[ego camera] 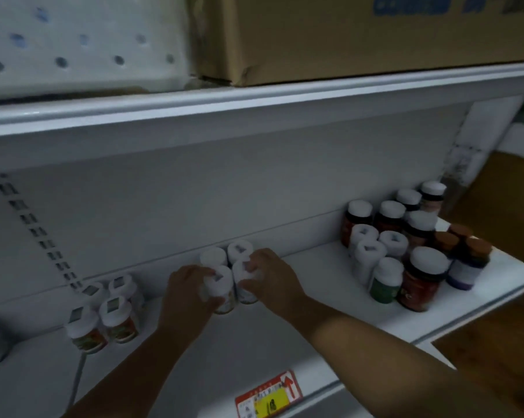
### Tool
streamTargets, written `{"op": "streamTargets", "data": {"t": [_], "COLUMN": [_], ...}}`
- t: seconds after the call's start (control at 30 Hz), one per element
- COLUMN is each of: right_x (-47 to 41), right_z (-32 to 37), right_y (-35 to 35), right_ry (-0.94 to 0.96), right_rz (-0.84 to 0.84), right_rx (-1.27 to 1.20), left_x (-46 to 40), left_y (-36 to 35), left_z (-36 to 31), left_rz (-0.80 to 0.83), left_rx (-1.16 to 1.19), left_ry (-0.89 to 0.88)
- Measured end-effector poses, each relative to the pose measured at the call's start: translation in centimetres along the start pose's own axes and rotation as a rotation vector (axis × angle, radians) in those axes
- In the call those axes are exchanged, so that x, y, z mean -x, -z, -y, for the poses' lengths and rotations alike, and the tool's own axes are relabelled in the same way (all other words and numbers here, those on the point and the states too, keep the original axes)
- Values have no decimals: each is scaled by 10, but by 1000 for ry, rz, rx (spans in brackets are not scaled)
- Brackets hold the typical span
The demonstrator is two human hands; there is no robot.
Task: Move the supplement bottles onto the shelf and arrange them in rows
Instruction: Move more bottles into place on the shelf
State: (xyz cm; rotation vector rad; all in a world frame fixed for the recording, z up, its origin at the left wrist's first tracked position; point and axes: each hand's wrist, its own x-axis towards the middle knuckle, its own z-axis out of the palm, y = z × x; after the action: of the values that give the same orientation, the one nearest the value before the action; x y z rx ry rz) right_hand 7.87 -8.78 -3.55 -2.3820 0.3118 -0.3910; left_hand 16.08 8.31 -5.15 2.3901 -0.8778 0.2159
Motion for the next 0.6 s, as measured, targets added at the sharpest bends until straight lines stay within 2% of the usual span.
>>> {"op": "streamTargets", "data": {"t": [0.07,0.17,0.23,0.3,0.4,0.5,0.6], "right_x": [9,30,49,70,98,130,152], "right_z": [-5,-21,-39,-54,-83,-113,-145], "right_y": [5,22,31,41,60,87,109], "right_ry": [34,70,45,-13,-104,-271,-370], "right_rz": [48,-86,-170,-248,-457,-592,-741], "right_rx": [21,-11,-28,-45,-110,-75,-90], "left_x": [-5,-17,-21,-16,-9,-7,-4], "left_y": [4,14,6,-15,-63,-111,-147], "left_z": [-10,-40,-70,-108,-147,-179,-208], "left_rz": [-70,-98,7,41,233,389,454], "left_rx": [-86,-45,279,481,576,615,613], "left_ry": [-116,-230,-198,-164,-105,-5,67]}}
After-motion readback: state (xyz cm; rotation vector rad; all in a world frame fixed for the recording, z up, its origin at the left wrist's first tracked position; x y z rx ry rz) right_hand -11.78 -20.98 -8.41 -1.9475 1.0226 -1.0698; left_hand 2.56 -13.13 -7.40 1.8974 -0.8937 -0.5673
